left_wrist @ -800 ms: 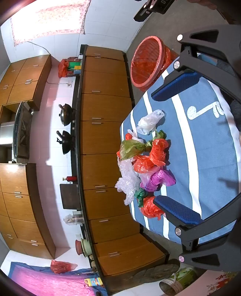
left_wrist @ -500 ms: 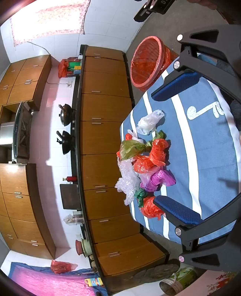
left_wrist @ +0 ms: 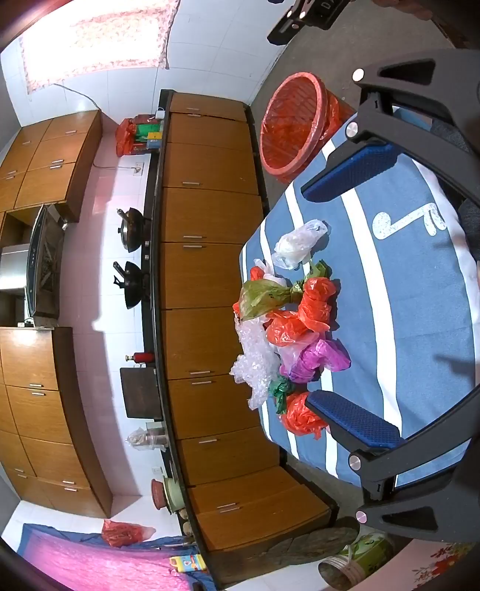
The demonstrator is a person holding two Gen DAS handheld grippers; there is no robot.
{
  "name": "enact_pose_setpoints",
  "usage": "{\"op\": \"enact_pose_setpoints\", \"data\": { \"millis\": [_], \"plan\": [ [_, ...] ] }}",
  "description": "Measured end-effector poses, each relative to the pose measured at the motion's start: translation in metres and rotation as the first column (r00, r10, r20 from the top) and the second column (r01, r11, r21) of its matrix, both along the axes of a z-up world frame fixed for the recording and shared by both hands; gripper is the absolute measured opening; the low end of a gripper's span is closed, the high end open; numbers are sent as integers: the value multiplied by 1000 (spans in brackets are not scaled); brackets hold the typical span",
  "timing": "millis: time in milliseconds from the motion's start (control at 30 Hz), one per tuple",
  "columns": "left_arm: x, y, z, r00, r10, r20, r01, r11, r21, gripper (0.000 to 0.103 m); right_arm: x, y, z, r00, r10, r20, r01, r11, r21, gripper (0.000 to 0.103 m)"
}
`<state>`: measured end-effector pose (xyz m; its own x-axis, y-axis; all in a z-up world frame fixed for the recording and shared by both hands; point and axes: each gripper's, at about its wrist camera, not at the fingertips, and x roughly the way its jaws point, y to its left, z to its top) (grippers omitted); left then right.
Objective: Collect trash
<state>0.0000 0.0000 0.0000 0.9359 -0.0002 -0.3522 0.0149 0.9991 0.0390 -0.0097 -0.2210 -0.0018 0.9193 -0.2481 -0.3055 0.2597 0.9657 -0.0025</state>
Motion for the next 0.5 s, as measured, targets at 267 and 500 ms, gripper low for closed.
{"op": "enact_pose_setpoints", "data": {
  "millis": [267, 500],
  "plan": [
    [0, 0, 0, 1000, 1, 1, -1, 1000, 1, 101, -1, 0, 0, 1000, 0, -1, 0, 1000, 1, 99],
    [1, 0, 0, 1000, 0, 0, 0, 1000, 2, 101, 0, 0, -1, 1000, 0, -1, 0, 1000, 3, 99]
  ]
}}
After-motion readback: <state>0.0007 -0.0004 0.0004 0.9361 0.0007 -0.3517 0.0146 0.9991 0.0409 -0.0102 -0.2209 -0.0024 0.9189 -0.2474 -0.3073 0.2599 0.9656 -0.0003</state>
